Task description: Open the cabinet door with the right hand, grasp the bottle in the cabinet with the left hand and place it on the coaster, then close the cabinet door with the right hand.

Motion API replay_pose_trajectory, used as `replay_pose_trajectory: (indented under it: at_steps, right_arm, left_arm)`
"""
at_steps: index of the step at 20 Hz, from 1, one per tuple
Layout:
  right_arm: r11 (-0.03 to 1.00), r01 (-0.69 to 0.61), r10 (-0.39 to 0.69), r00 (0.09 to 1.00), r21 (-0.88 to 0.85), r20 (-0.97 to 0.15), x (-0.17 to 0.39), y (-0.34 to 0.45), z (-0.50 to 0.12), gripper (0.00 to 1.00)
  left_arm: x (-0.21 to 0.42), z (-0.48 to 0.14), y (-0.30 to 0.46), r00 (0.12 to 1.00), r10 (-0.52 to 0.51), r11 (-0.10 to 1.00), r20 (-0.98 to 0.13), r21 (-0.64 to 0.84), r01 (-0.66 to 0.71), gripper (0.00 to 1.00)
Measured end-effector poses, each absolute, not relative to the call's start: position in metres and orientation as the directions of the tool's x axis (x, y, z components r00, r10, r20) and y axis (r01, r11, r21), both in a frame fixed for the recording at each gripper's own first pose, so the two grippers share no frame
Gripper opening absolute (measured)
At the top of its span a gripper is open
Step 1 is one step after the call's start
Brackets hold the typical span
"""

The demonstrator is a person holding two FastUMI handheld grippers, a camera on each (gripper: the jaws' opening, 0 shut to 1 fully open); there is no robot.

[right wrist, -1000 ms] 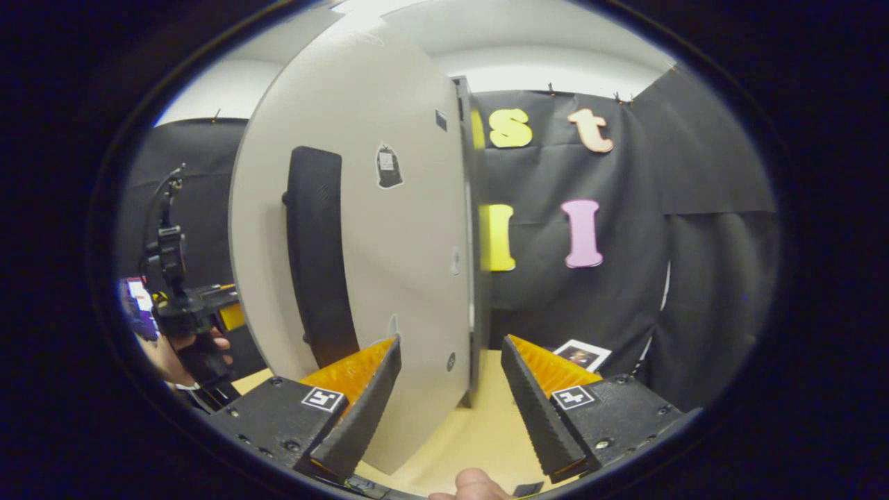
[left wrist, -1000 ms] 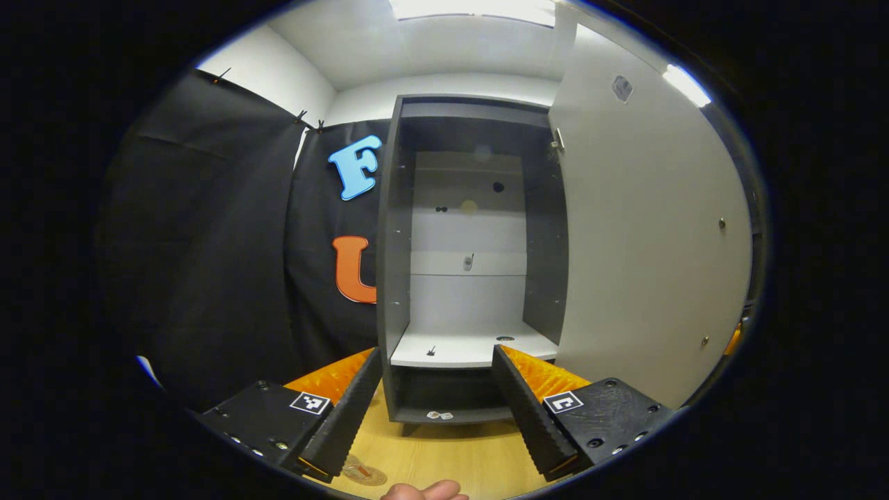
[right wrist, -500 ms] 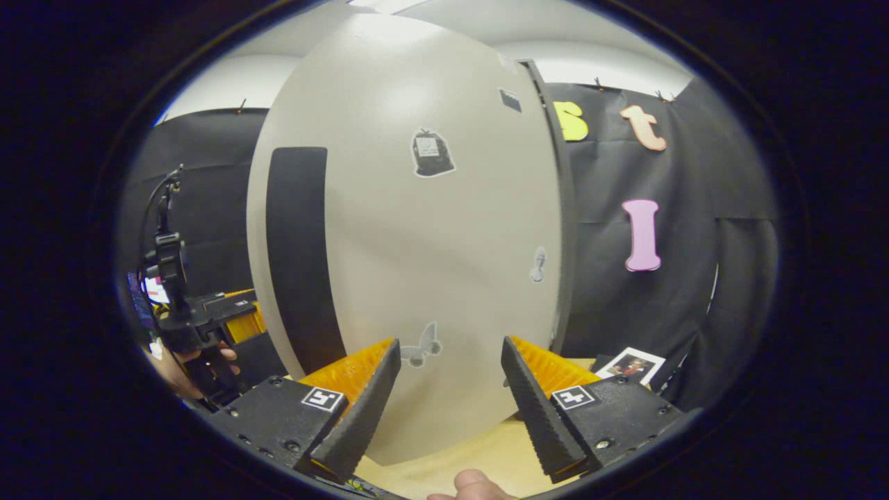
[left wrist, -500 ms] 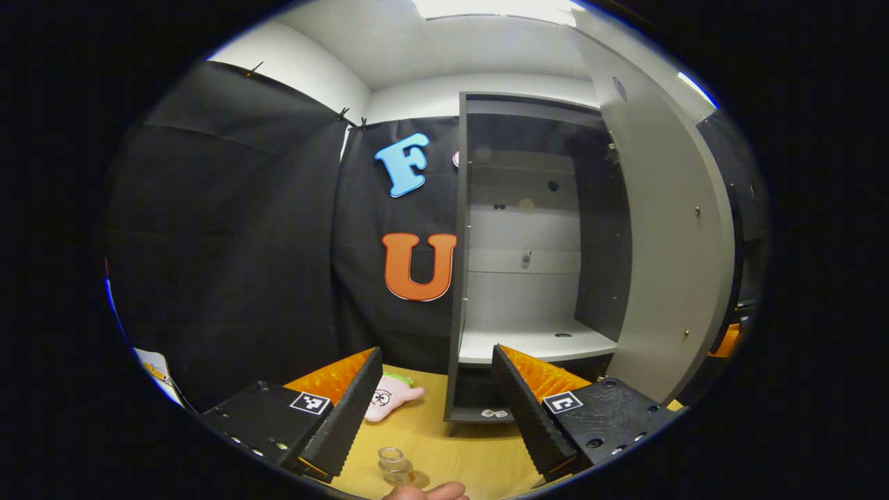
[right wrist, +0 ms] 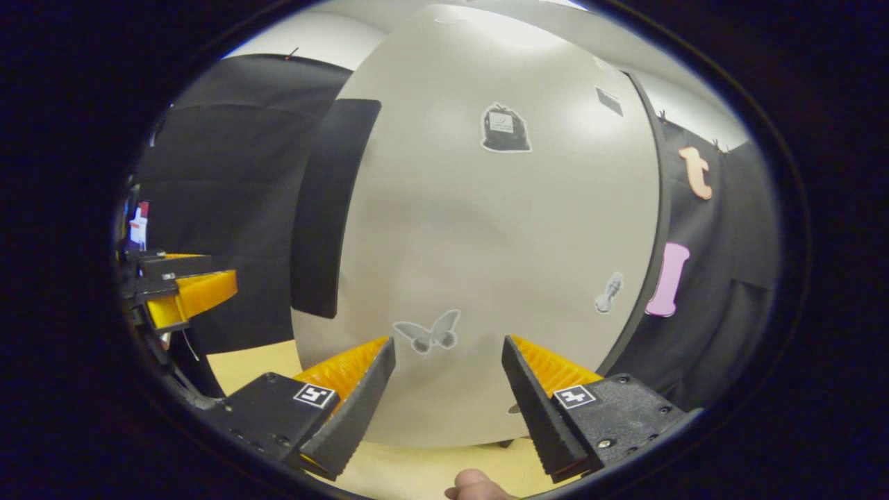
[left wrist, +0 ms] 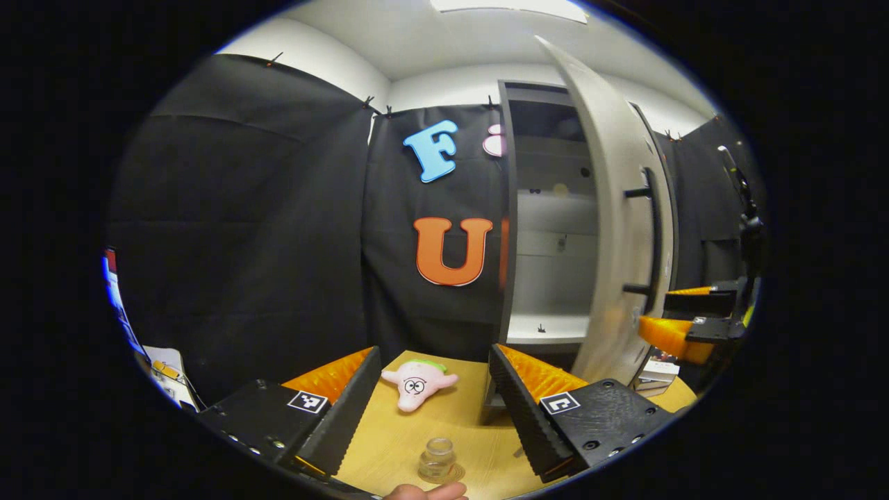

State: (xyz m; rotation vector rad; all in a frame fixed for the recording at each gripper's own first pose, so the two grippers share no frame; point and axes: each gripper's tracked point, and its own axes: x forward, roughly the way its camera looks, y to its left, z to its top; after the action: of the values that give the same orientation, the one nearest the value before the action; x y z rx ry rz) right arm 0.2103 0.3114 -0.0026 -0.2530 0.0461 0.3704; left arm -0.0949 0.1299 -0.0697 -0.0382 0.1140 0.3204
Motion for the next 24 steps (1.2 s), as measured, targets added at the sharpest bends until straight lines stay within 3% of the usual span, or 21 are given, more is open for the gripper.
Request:
replay_pose_trajectory:
  at_steps: [7,9,13,20,24]
  right_arm:
    - [0.915,-0.342,0.333,0.940,-0.216,-0.077,0.215,0.342,-0.010,0.99]
    - [0.931,-0.303,0.295,0.953,-0.203,-0.068,0.210,0.329,-0.013,0.99]
    - [0.964,-0.233,0.226,0.972,-0.128,-0.066,0.206,0.296,-0.017,1.00]
    - [0.997,0.003,0.000,0.999,0.080,-0.043,0.177,0.253,0.016,0.99]
    - [0.995,0.022,-0.016,0.998,0.094,-0.062,0.173,0.233,0.023,0.99]
  left_arm:
    - [-0.085,-0.057,0.100,0.984,0.160,0.987,-0.078,0.002,-0.161,0.96]
    - [-0.082,-0.058,0.098,0.987,0.134,0.991,-0.083,0.007,-0.134,1.00]
    - [-0.079,-0.062,0.094,0.993,0.094,0.995,-0.076,-0.009,-0.095,0.96]
    - [-0.053,-0.025,0.072,0.999,0.026,0.999,-0.025,-0.041,-0.027,0.96]
    - [-0.014,-0.015,0.047,1.000,-0.003,0.999,-0.010,-0.054,0.002,0.96]
